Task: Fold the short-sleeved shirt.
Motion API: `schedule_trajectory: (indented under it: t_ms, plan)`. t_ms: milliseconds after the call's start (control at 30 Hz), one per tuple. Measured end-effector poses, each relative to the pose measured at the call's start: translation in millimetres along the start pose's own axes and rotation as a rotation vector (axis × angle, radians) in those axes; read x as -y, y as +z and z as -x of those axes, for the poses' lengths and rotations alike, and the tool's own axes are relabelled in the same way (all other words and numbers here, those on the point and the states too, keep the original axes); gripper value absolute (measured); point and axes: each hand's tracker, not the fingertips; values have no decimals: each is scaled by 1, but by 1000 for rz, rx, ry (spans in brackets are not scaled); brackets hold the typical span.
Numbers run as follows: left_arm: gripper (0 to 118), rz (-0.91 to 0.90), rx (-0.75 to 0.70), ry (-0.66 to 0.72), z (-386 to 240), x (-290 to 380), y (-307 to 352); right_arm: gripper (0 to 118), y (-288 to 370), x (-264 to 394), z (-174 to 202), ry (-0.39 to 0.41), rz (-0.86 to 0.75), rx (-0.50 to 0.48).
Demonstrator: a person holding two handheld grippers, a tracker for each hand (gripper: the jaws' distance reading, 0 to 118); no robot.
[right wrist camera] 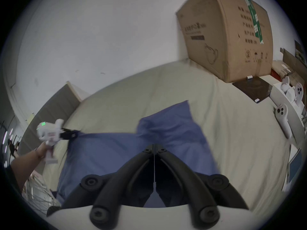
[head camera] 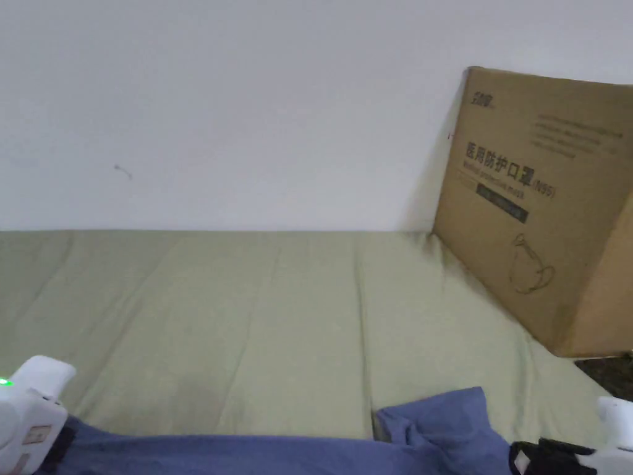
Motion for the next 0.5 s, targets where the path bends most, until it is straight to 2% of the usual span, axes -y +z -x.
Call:
schedule_trajectory:
  t_ms: [33, 67, 100, 133, 200, 267, 333, 433, 467, 500]
  plan:
    - [2, -15, 12, 69, 6, -3, 7, 18, -15, -15, -9, -12, 22, 27]
    - [2, -17, 39, 151, 13, -5, 12, 55, -30, -28, -16, -8, 65, 52]
    - [2, -30, 101, 246, 21, -4, 18, 104, -51, -42, -23, -2, 132, 89]
    - [2, -52, 169, 312, 27, -5, 26, 117, -71, -52, -30, 0, 218, 92]
    - [2, -84, 148, 312, 27, -2, 37, 117, -102, -69, -42, -64, 230, 129]
    - [2, -71, 156, 297, 26, 0, 39, 116, -133, -81, -47, -71, 280, 170]
    - [2, -55, 149, 278, 23, 4, 40, 113, -163, -84, -48, -33, 374, 171]
    - [2, -51, 140, 272, 21, 9, 39, 109, -197, -76, -49, -3, 461, 245]
    - [2, -48, 139, 269, 21, 10, 39, 105, -198, -73, -45, 10, 455, 270]
    - [2, -30, 142, 266, 21, 11, 37, 106, -193, -73, -35, 63, 422, 291]
